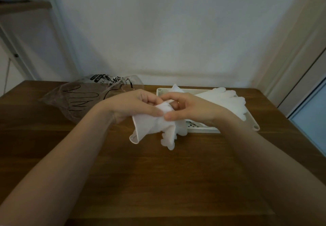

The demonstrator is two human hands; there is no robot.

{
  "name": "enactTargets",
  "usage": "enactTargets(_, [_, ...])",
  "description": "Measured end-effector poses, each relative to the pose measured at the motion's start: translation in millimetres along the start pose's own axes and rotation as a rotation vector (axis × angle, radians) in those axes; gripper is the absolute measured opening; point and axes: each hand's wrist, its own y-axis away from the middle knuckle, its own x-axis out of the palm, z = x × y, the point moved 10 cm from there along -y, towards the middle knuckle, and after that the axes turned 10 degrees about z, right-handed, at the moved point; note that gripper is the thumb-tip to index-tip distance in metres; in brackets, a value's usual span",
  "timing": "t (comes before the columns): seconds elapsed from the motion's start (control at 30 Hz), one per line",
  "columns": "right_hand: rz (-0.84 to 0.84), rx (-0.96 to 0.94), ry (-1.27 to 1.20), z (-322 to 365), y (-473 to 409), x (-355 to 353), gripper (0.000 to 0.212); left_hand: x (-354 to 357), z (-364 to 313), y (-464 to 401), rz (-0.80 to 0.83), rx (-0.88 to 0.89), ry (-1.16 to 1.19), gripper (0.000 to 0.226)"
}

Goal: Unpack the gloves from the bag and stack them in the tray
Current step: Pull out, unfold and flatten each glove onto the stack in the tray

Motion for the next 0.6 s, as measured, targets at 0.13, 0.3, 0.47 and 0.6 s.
enactTargets(0.13, [-0.002,0.06,-0.03,-19.1,17.0,-15.9,0.006,0.1,5.4,0.8,0.042,-0.093,-0.134,0.019])
enactTargets(0.3, [-0.094,-0.018,-0.363,-35.2,37.5,-42.4,0.009,-11.6,5.2,-3.5,-0.073,-0.091,-0.111,0.015])
enactTargets(0.47, [-0.241,0.069,-0.38,-59.2,63.4,-74.1,0.033,-9.9,-4.7,-23.3,-0.138,0.034,0.124,0.014])
enactTargets(0.6, [-0.279,0.137,-0.27,-62.2,82.7,-105.5,0.036,-19.9,-17.0,-37.6,-0.26,0.118,0.343,0.019])
